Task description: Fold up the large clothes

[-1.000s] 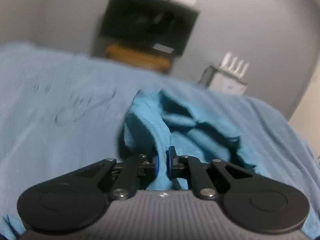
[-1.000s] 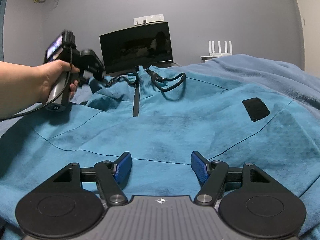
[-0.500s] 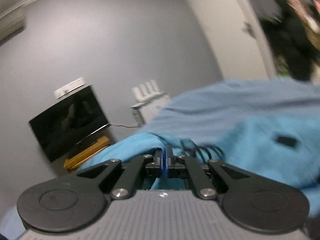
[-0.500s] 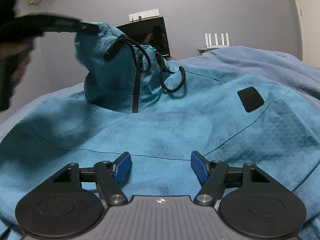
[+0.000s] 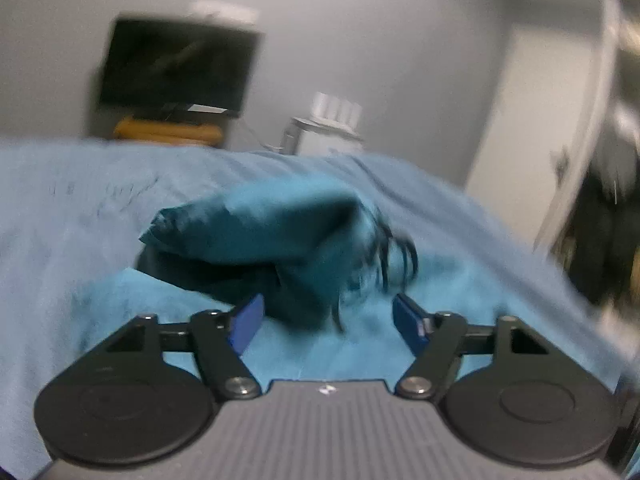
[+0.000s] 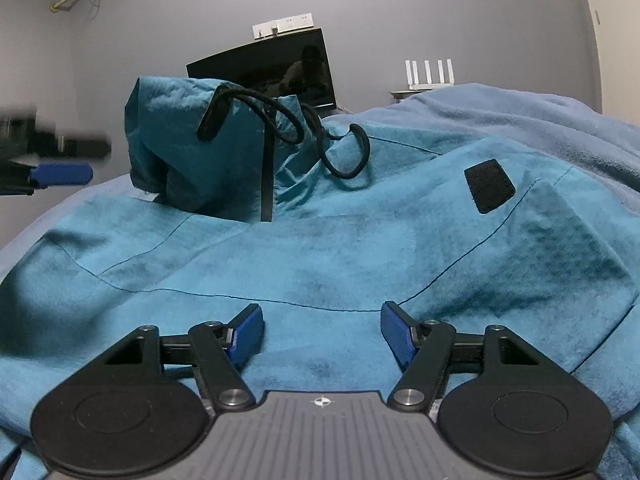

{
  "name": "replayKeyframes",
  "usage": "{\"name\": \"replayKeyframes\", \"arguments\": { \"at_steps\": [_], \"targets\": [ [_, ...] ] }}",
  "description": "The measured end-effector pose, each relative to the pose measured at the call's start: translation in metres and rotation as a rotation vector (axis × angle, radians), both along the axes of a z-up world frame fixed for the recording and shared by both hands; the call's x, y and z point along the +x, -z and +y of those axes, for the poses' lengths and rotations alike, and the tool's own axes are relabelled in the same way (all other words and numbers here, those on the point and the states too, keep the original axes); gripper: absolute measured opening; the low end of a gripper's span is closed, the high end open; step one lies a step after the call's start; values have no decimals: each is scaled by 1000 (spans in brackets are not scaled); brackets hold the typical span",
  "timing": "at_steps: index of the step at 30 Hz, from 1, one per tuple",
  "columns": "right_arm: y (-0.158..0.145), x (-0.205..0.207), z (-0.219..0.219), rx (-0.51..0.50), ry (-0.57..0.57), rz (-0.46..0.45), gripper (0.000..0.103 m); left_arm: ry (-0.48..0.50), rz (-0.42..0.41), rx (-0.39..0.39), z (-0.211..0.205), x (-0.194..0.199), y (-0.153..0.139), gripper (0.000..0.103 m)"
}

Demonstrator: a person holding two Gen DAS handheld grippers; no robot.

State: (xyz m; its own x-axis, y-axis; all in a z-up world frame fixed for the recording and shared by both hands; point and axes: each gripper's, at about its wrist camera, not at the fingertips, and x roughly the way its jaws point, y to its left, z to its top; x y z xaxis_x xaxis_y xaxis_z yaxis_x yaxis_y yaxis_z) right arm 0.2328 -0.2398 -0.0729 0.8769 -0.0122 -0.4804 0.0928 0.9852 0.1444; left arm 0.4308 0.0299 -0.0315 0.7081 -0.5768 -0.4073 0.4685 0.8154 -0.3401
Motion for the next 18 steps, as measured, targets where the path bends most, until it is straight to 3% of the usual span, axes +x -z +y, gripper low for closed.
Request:
{"name": "replayKeyframes", "arguments": {
  "at_steps": [6,12,15,18],
  "targets": [
    [3,0,7,-31,-8,-5,73,-160,215,-379,26,72,-6,73],
    [4,3,9,-46,-17,-6,77,-303,439,-553,36,120,20,73],
    [5,3,10,-51,-21,-8,78,-343,501,-478,29,135,26,73],
    [6,1,10,-57,-23,-11,78,-371,479,-416,26,142,27,69]
  ]
}}
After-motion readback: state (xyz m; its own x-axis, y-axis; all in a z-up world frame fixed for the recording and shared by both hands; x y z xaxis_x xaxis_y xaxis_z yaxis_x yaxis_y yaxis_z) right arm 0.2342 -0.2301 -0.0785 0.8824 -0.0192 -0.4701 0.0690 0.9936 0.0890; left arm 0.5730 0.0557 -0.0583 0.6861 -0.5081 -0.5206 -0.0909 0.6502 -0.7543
